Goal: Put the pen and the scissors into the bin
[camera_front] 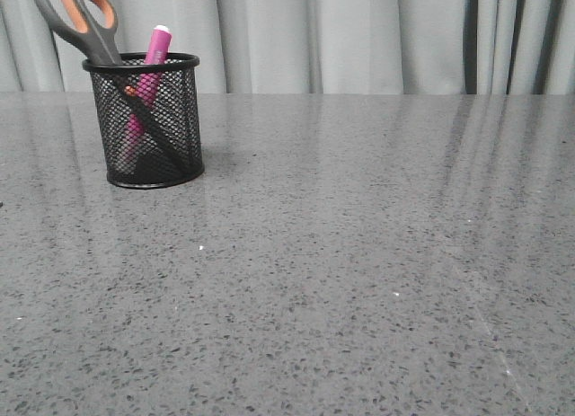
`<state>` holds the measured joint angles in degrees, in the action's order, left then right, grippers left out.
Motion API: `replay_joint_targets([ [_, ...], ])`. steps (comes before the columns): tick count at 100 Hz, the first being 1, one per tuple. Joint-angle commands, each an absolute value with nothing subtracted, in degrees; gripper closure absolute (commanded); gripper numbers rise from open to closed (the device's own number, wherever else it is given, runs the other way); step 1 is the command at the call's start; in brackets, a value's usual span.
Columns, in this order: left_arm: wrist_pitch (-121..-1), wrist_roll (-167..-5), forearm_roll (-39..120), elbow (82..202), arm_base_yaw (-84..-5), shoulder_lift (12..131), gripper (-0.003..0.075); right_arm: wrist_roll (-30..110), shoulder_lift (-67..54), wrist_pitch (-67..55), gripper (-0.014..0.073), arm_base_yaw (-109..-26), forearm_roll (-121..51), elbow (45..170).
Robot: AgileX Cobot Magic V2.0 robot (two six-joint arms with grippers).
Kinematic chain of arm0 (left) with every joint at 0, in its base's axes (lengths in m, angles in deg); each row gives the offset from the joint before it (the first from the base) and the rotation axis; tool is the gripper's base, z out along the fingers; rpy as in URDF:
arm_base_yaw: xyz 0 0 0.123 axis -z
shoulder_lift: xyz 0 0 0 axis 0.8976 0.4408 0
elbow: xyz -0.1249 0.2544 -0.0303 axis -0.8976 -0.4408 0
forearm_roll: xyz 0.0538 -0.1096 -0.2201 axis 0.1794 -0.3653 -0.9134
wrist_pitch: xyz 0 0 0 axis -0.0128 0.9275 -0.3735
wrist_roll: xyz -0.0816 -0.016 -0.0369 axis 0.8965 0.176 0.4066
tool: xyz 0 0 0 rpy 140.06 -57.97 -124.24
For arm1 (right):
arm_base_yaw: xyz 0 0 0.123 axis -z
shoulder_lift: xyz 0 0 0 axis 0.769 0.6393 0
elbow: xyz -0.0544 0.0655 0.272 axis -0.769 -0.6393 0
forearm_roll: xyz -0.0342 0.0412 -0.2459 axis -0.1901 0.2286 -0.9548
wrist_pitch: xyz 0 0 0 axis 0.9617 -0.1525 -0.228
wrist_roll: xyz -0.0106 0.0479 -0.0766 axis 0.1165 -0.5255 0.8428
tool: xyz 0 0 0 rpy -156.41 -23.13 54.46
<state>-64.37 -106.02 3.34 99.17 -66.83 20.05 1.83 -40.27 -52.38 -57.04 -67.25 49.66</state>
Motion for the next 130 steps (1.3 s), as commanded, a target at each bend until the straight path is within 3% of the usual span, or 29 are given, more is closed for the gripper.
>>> replay_joint_targets([
  [1,-66.8,-105.51,2.09,100.58,-66.38,20.29,0.0741,1.88,-41.38,-54.49,0.0669,-56.56,-66.16,50.39],
  [130,-66.58,-105.51,2.09,100.48,-66.38,20.29,0.0741,1.88,-41.4,-53.27,0.0669,-56.56,-66.16,50.39],
])
